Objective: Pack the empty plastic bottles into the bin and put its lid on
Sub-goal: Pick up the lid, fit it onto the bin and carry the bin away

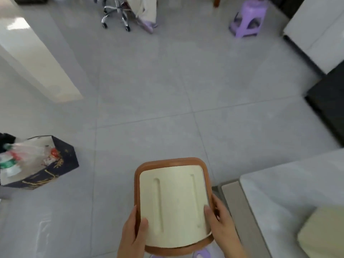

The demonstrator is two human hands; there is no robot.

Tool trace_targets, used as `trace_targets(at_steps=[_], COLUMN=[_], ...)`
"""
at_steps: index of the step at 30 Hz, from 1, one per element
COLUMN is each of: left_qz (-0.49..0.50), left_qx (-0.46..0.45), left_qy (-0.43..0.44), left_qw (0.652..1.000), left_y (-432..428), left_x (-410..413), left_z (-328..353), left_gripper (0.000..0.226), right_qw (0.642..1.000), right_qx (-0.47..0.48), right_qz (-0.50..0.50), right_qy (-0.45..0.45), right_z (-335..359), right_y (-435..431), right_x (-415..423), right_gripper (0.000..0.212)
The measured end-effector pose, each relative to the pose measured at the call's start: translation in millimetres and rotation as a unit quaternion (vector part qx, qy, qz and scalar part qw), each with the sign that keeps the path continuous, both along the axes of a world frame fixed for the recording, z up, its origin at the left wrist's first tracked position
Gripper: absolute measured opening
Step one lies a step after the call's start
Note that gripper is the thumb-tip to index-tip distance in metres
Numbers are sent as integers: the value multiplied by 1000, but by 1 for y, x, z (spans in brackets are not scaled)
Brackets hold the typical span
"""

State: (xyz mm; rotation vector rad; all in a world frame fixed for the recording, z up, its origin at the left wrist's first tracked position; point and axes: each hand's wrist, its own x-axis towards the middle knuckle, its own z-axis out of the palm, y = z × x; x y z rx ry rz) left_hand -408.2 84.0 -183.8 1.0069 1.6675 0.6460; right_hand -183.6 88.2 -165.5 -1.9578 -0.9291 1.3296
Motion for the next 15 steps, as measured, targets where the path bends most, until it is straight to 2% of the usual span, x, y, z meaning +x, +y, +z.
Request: trace_targets(at_steps=[3,7,11,15], left_qz=[-47,-113,-256,-390], left_qx=[56,124,112,94], left_qy=[-17,-46,-71,-78], left_qw=[997,985,957,913], left_y=[1,5,0,-19], left_x=[37,110,207,305], left_z=[96,198,252,265], left_gripper=[34,45,46,38], right_qw=[996,980,947,914], right_qx=[66,103,104,56], right_qz=[-16,-138,-248,-346], right_qy=[-58,-102,-174,-202], right_z=[108,209,254,264], right_y=[-13,-56,-122,-189], right_x=[46,109,179,249], right_gripper=[42,41,41,43])
